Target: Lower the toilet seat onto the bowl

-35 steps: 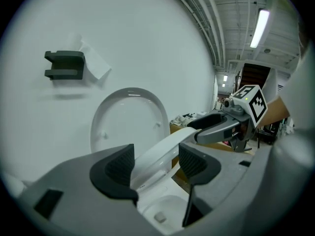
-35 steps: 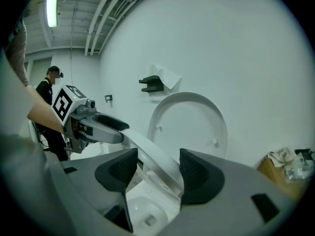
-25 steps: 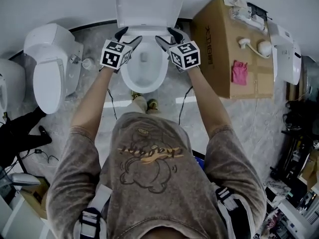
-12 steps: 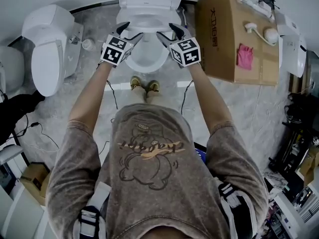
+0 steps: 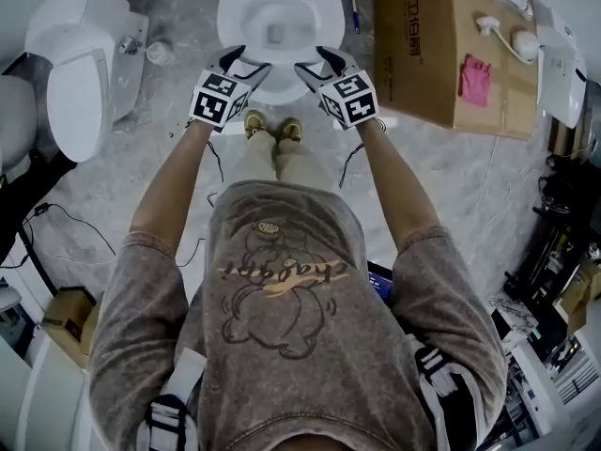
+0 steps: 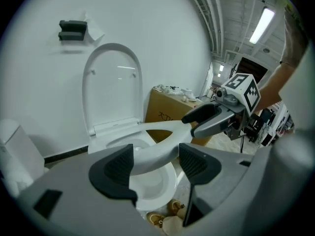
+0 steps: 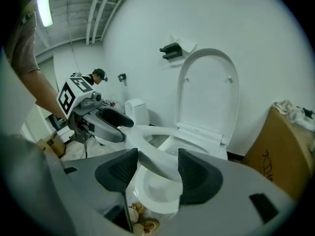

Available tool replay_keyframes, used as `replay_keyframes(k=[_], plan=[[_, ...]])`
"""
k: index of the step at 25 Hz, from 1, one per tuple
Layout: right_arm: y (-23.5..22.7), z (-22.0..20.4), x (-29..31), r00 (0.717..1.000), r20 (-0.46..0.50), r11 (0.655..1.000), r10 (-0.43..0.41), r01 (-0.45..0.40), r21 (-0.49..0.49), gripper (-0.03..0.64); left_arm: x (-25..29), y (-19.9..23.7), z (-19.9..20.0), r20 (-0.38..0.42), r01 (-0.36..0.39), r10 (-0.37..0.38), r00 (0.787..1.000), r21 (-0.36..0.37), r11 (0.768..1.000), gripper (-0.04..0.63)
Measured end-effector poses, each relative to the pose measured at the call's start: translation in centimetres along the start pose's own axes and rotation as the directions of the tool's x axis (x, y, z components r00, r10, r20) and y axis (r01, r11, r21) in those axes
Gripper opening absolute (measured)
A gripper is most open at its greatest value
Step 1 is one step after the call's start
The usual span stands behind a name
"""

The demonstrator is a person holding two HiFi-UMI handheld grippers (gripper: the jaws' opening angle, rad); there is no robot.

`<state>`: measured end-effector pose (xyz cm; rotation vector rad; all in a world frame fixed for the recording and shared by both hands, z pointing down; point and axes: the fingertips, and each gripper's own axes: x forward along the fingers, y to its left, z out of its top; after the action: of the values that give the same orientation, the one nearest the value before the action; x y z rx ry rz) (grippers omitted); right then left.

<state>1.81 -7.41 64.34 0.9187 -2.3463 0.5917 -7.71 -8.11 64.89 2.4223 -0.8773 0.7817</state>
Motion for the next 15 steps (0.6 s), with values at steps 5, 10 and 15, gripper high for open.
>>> replay_keyframes(k=[5, 10, 15], plan=[[1.9, -5.9, 1.6, 0.997, -0.074, 0.999, 0.017, -0.013, 0.047, 0.264, 1.6, -1.5, -6.2, -0.088, 0.011, -0.013, 0.996, -0.028, 1.0, 0.293], [3.0, -12.1, 4.5, 0.987, -0.152, 0.995, 0.045, -0.032, 0.09, 0.264, 4.2, -2.0, -12.6, -0.147, 0.009, -0.022, 0.989, -0.089, 0.996, 0.293], [3.2, -18.0, 8.0, 0.977, -0.205, 0.992, 0.053, -0.028, 0.124, 0.264, 7.6, -1.7, -18.5, -0.191, -0.001, -0.026, 0.981, -0.14, 0.99, 0.293]])
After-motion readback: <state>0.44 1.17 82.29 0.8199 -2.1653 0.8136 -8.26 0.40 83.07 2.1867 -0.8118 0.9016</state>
